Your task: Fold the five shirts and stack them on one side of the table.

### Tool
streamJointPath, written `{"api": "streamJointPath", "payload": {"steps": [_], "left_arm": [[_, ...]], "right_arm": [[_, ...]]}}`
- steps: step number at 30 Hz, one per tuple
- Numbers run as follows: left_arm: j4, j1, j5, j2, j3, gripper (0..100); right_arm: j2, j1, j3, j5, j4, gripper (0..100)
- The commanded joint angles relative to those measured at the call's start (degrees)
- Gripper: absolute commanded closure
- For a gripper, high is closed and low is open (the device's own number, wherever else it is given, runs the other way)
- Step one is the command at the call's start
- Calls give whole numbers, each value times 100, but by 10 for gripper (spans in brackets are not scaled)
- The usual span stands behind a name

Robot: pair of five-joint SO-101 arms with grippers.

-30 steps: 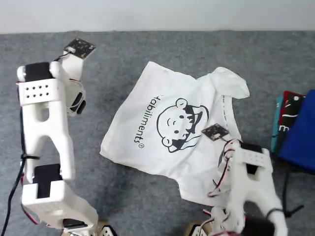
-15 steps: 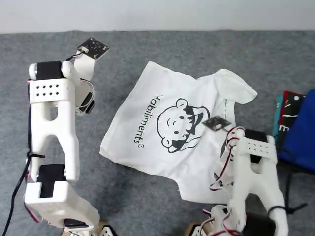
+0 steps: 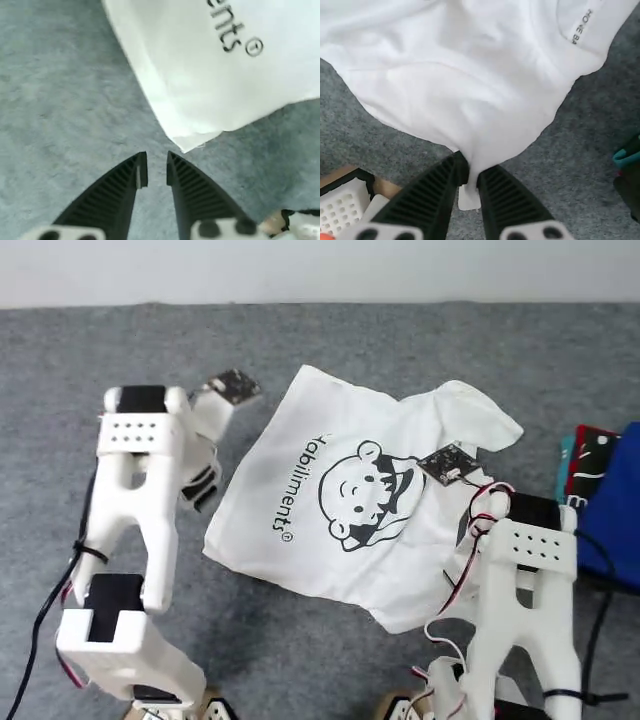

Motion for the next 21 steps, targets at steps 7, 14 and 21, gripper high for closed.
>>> {"api": "streamJointPath", "payload": {"steps": [7, 14, 21], "left_arm": [[-510, 44, -492, -176, 866, 808], [-1029, 44, -299, 853, 840, 809], [-1081, 114, -185, 1477, 514, 809]], "right_arm": [[-145, -22, -281, 18, -22, 990], [-145, -22, -281, 0, -31, 990], [-145, -31, -281, 0, -31, 990]]}}
